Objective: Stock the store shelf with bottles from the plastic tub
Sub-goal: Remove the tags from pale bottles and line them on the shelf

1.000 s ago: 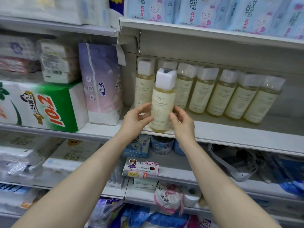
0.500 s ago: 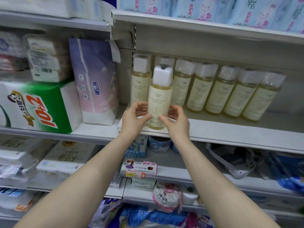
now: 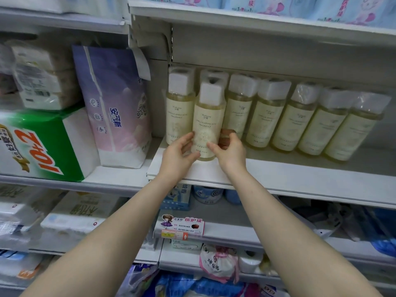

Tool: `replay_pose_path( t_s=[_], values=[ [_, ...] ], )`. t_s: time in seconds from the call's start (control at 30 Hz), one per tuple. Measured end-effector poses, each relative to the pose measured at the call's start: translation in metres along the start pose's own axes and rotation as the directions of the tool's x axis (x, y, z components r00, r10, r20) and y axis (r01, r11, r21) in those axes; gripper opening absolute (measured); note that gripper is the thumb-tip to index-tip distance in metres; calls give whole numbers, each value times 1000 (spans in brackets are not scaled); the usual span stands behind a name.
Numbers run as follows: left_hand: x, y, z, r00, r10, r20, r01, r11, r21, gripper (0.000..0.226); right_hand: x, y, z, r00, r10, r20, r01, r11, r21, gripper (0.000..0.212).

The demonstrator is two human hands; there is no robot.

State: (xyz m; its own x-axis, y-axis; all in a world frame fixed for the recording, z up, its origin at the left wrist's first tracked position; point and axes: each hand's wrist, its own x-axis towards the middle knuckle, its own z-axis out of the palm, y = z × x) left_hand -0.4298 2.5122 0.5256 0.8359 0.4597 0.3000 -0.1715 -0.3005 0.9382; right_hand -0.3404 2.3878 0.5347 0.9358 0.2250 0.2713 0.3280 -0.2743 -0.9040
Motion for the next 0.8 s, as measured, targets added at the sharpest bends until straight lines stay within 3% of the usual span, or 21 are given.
replay_pose_path(
  t_s=[0.6,0.8],
  values=[
    [19,-5,15,1000,1,15,-3,994,106,68,24,8,4,998,31,53,-32,999,31,50],
    [23,-4,17,999,-20,37,13,985,174,68,25,1,-1,997,33,74,-29,998,-47,42]
  ],
)
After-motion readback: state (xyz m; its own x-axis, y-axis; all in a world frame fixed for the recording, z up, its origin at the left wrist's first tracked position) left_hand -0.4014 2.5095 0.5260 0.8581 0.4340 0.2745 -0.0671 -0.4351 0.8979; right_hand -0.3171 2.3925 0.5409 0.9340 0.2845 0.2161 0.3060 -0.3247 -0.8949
